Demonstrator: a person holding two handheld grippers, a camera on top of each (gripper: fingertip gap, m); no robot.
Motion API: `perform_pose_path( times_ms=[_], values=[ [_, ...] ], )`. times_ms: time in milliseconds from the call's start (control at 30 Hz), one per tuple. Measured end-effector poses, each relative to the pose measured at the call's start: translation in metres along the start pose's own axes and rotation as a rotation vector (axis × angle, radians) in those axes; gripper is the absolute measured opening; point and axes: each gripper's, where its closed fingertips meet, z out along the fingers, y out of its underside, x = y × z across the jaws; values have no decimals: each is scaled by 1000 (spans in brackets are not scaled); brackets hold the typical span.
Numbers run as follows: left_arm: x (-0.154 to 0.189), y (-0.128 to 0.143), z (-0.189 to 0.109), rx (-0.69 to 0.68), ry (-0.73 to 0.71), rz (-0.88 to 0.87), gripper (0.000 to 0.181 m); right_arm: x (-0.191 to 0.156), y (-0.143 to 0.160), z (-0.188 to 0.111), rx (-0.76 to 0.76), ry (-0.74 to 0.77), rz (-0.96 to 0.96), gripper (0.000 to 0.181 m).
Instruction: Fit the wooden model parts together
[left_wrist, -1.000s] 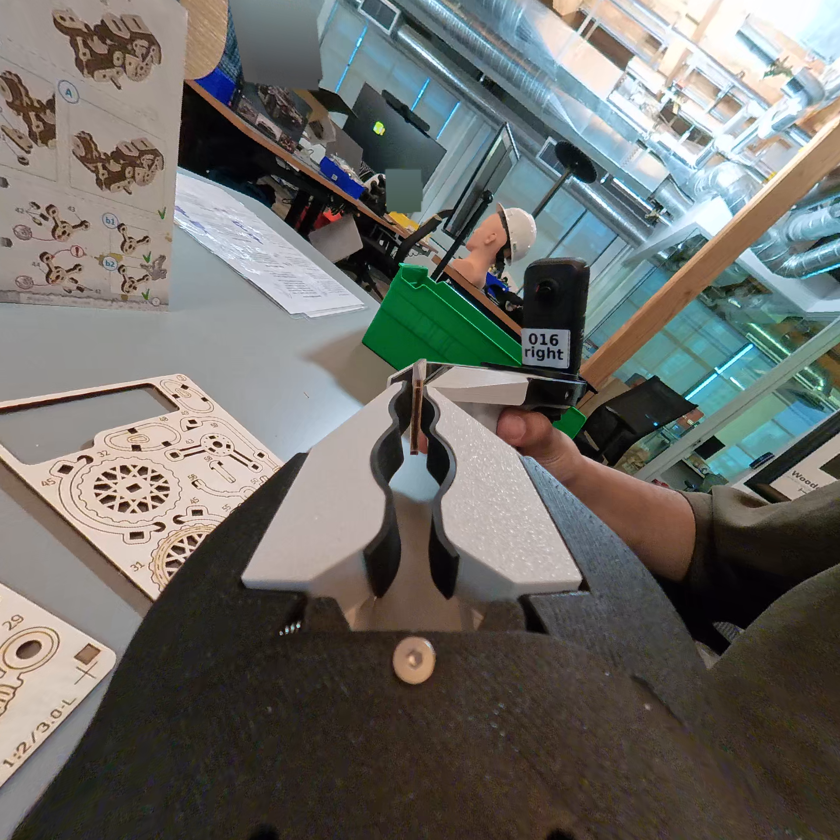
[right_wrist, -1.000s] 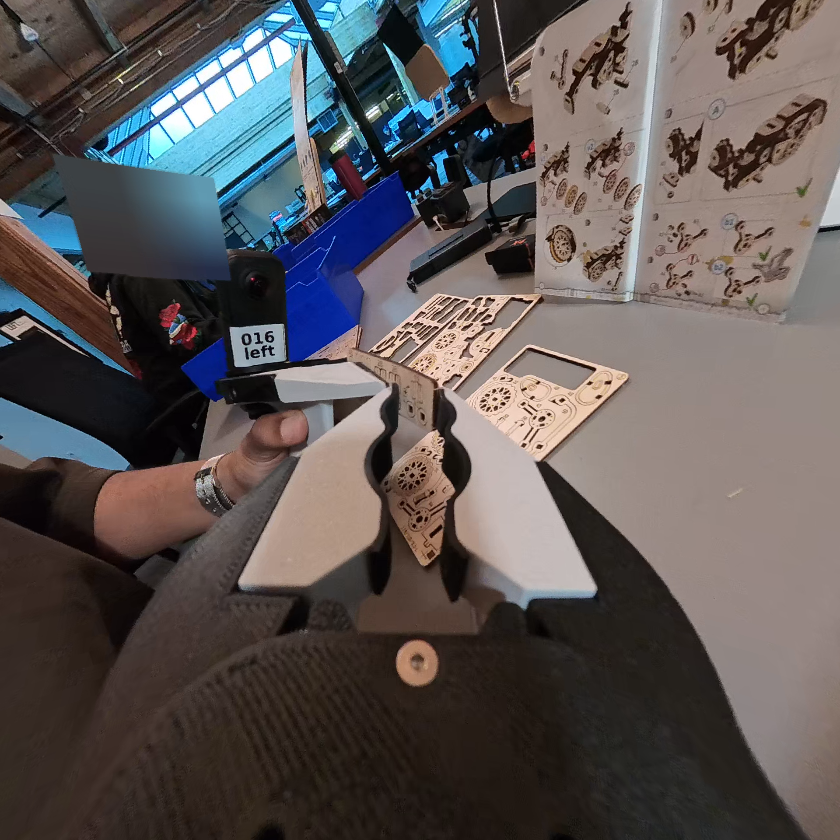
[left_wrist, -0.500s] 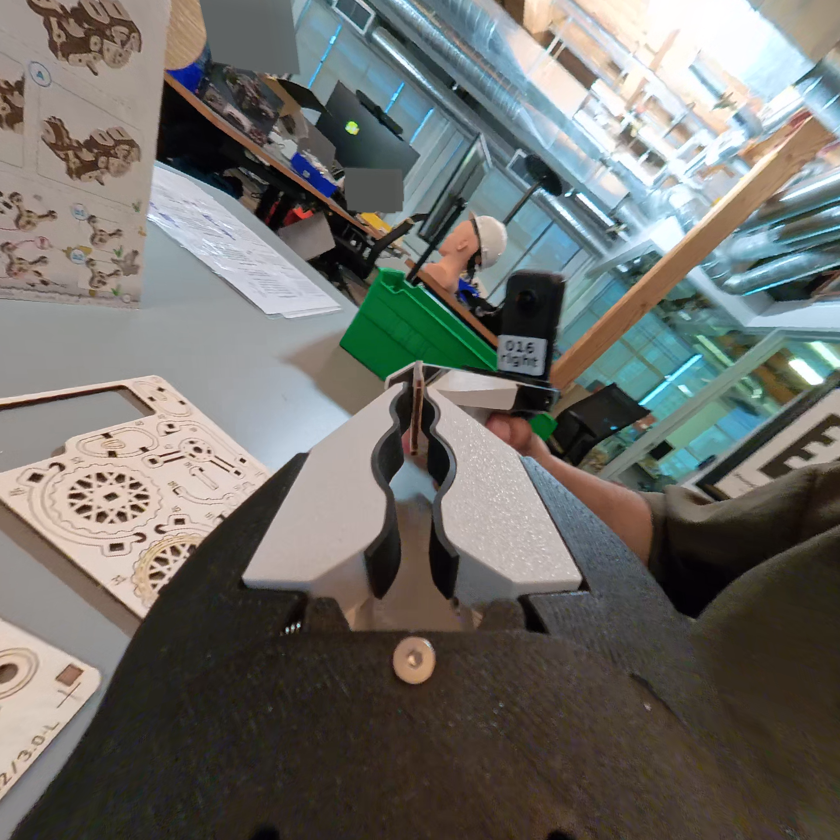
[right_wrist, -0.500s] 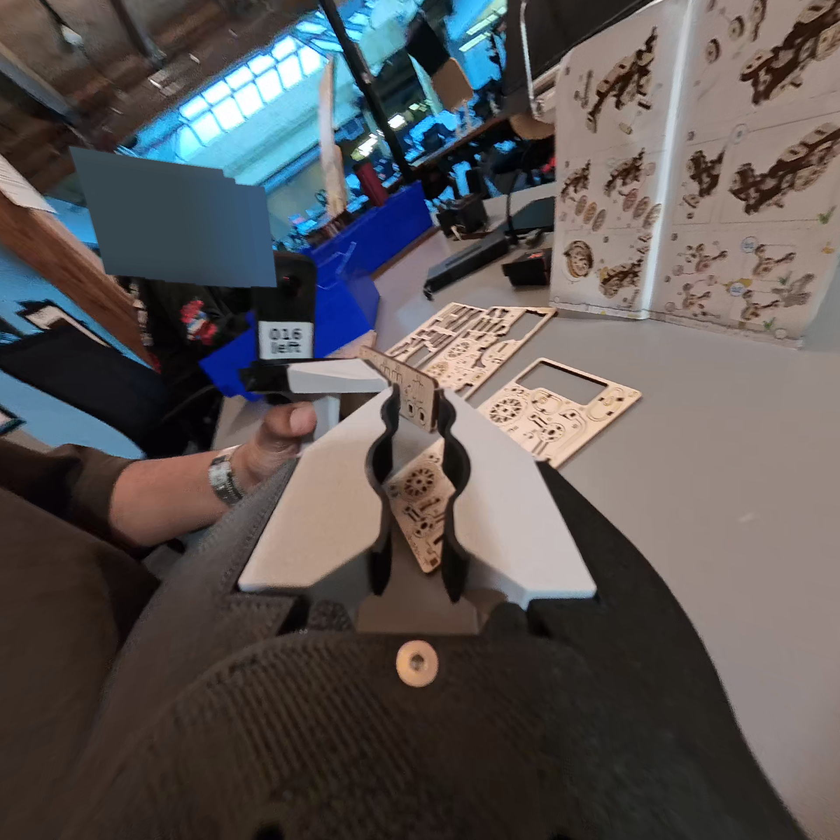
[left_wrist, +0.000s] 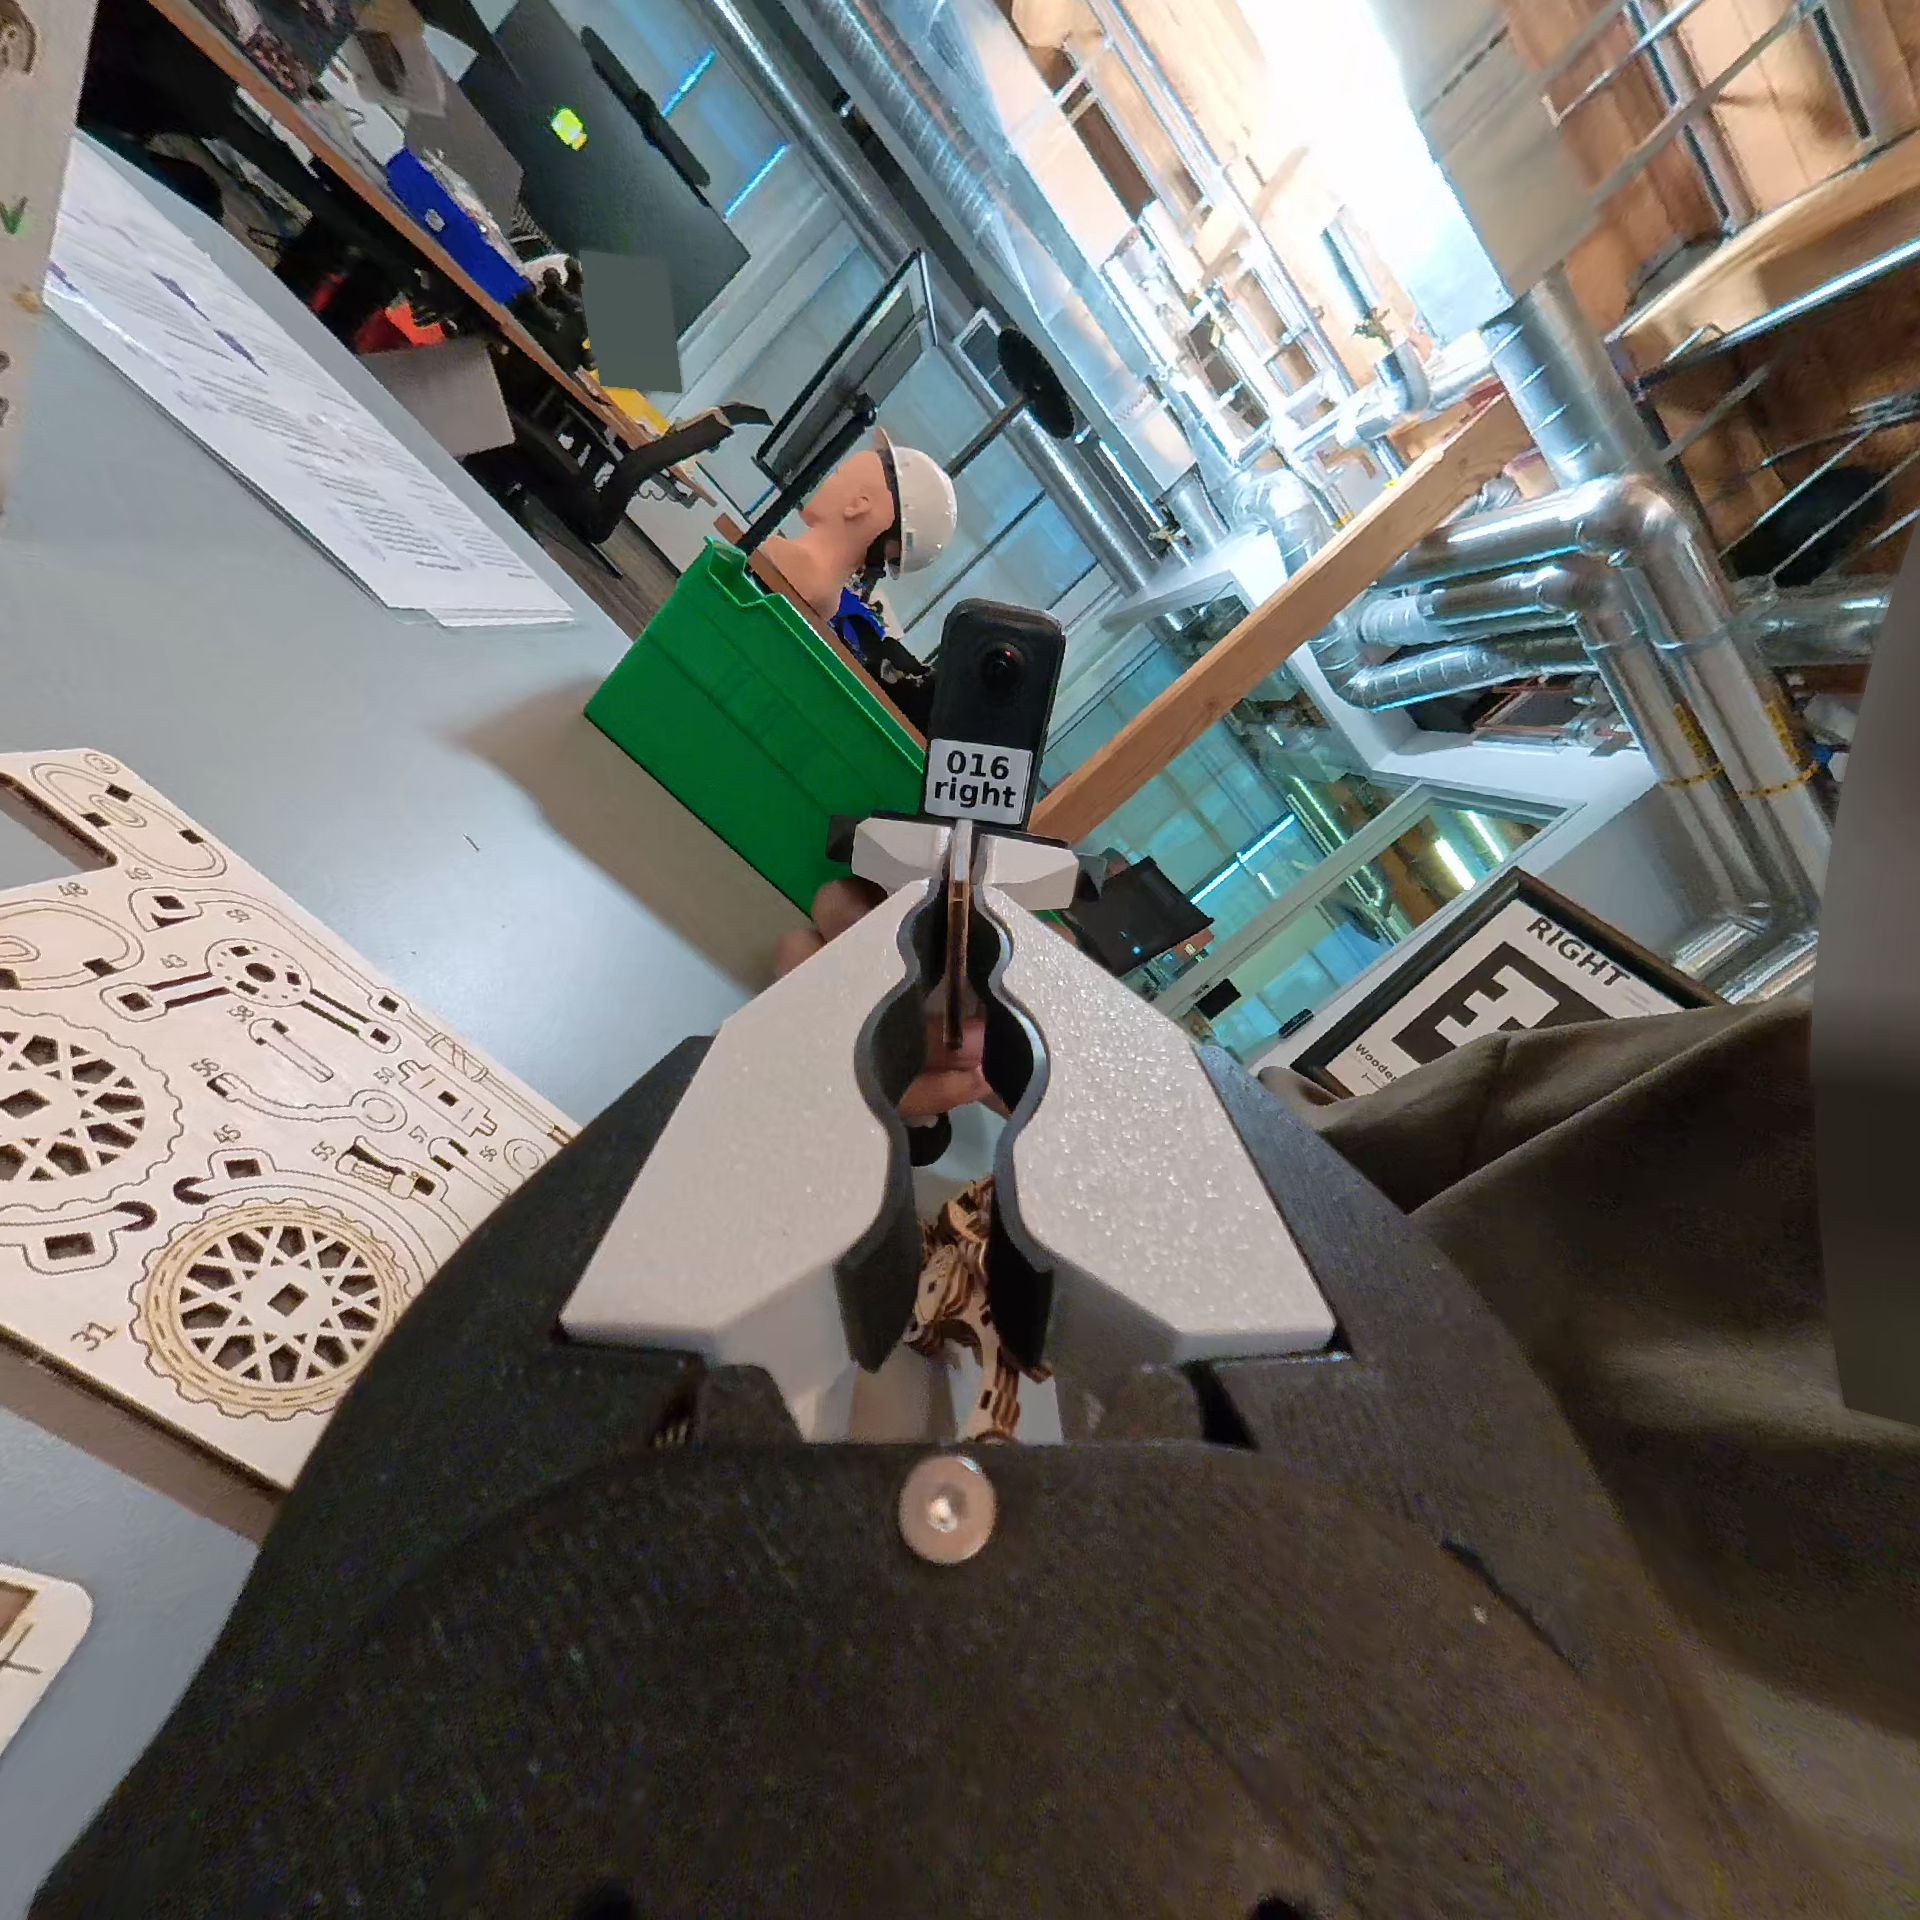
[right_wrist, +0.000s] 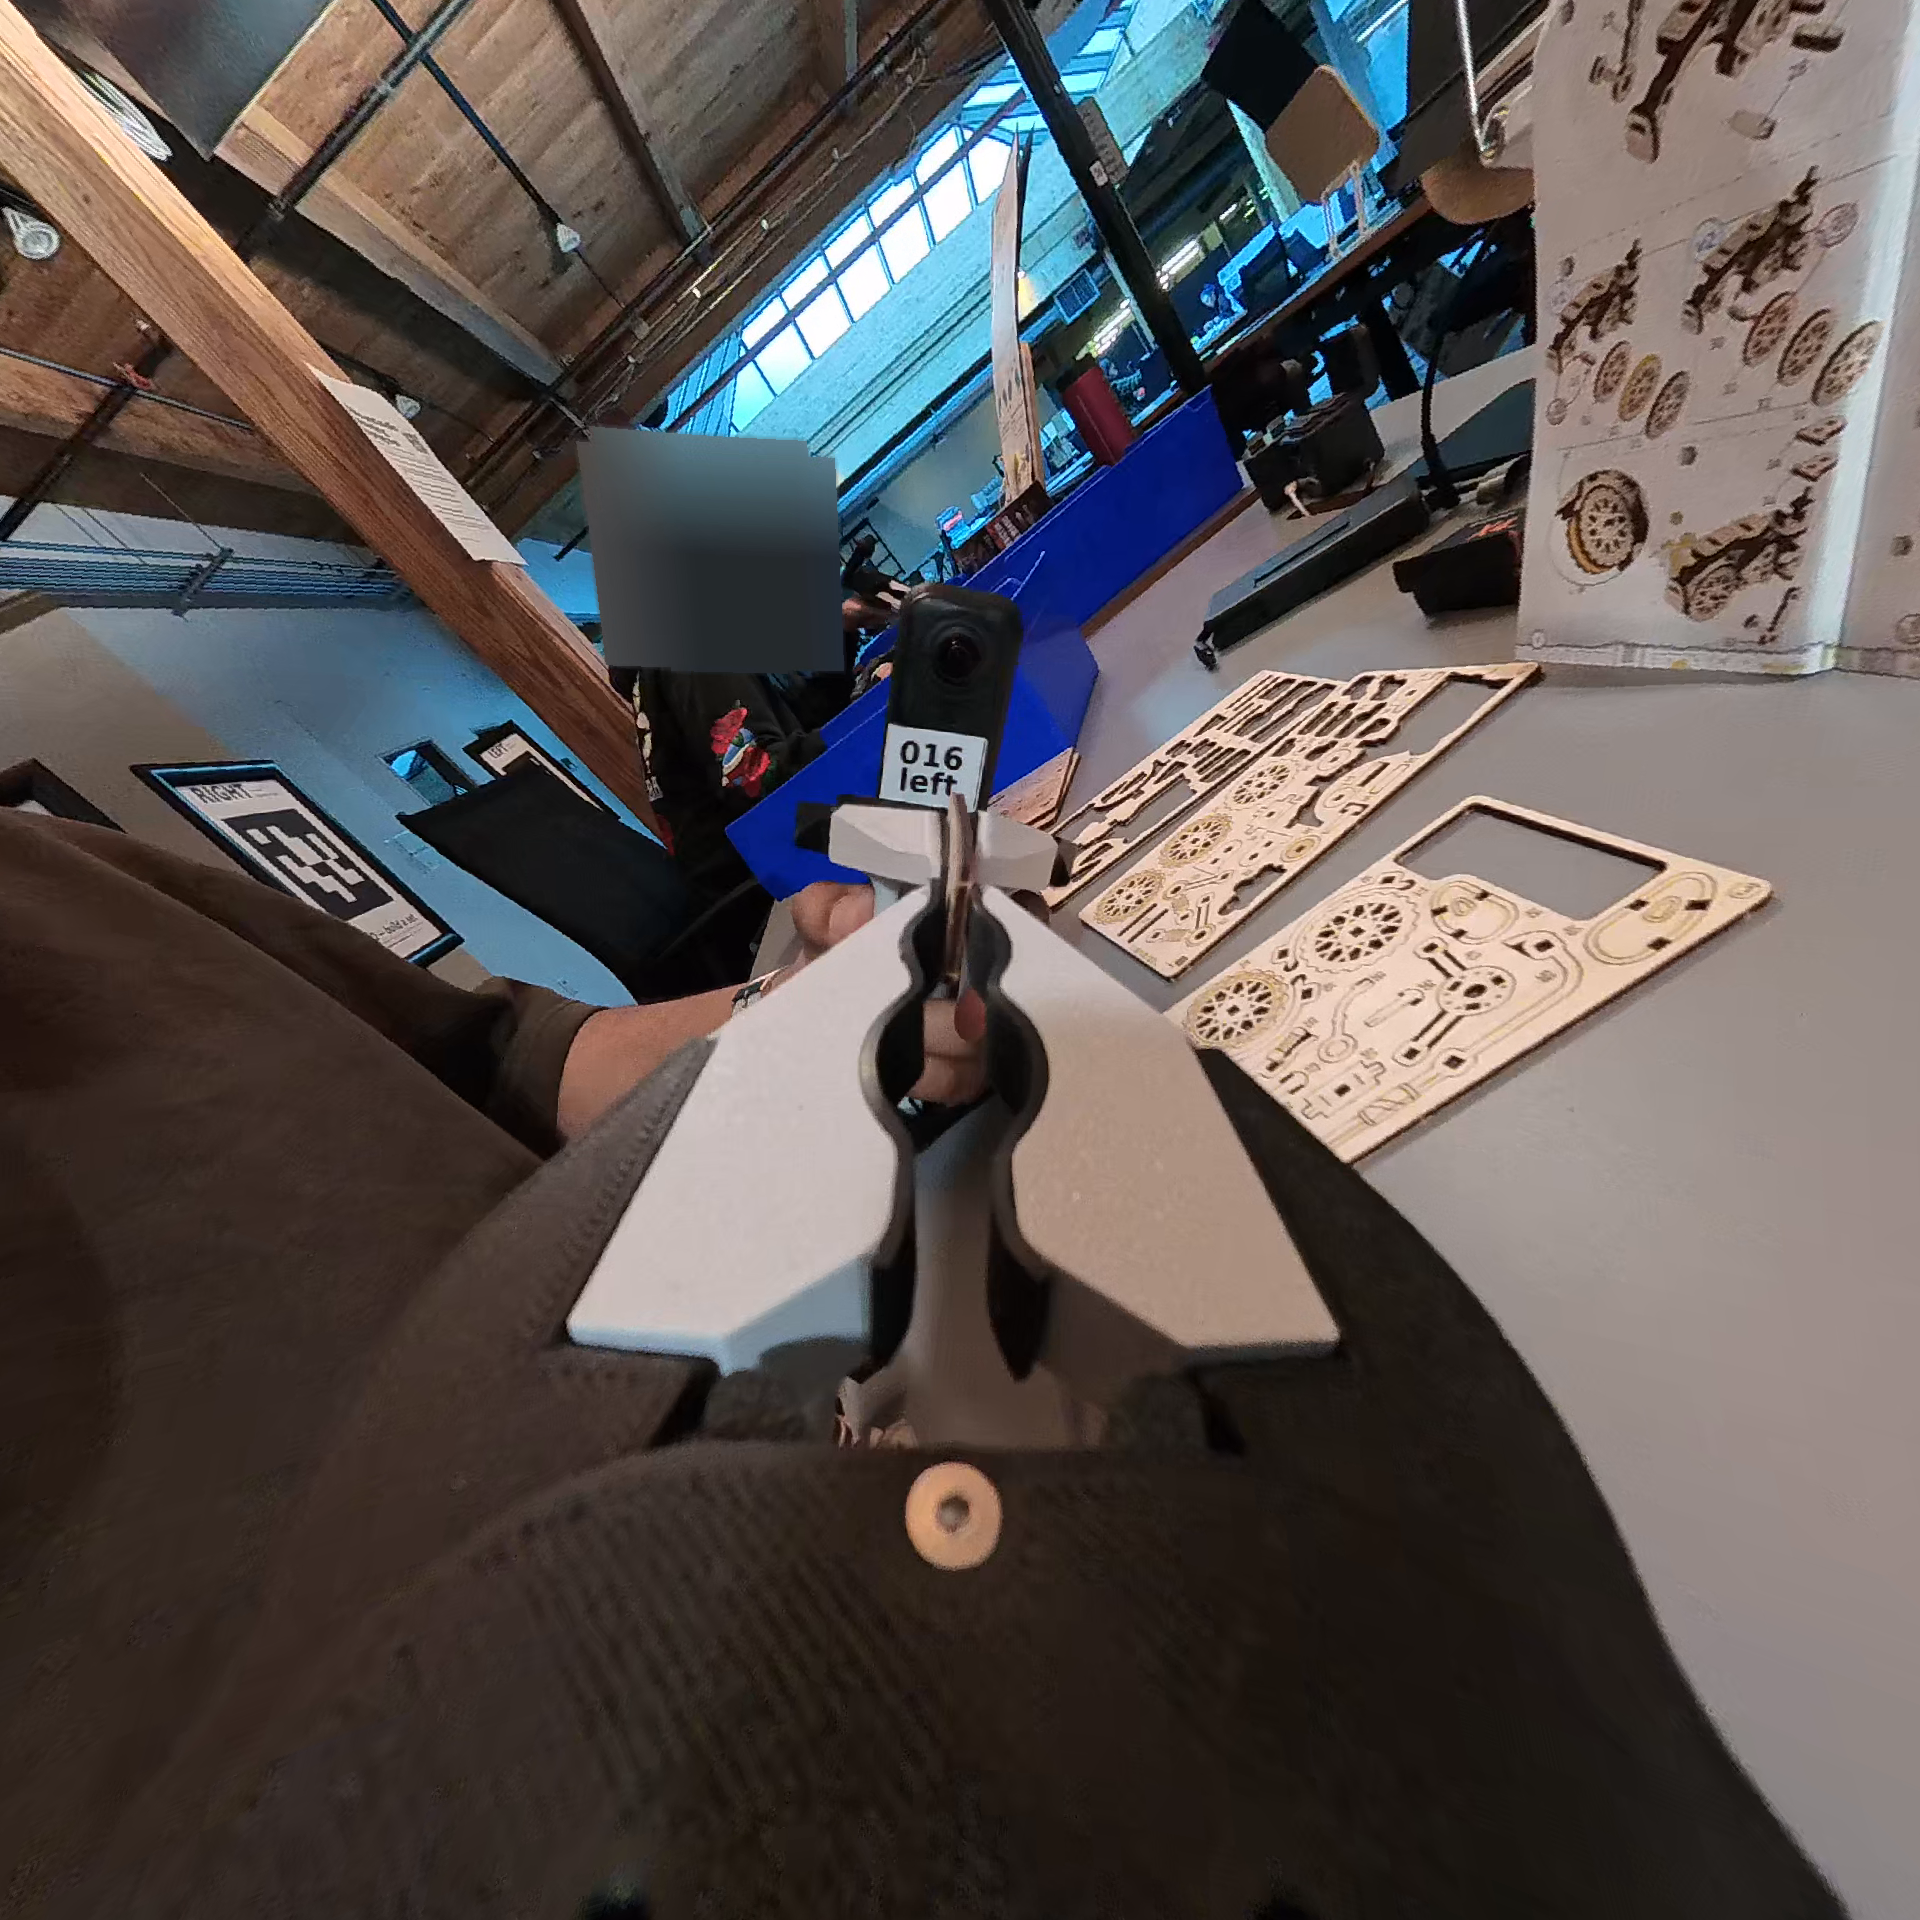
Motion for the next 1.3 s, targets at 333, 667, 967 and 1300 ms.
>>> perform_pose_path(
  times_ms=[333,667,967,1300],
  values=[
    [-7,7,4,-44,-89,87,8,6,-3,-1,-8,58,-44,0],
    [-9,6,2,-55,-168,243,7,7,2,2,-29,69,-29,0],
    [-16,1,-2,-68,-253,312,14,12,9,4,-69,117,-39,0],
    [-19,6,-2,-112,-272,309,17,15,10,4,-65,123,-12,0]
  ],
)
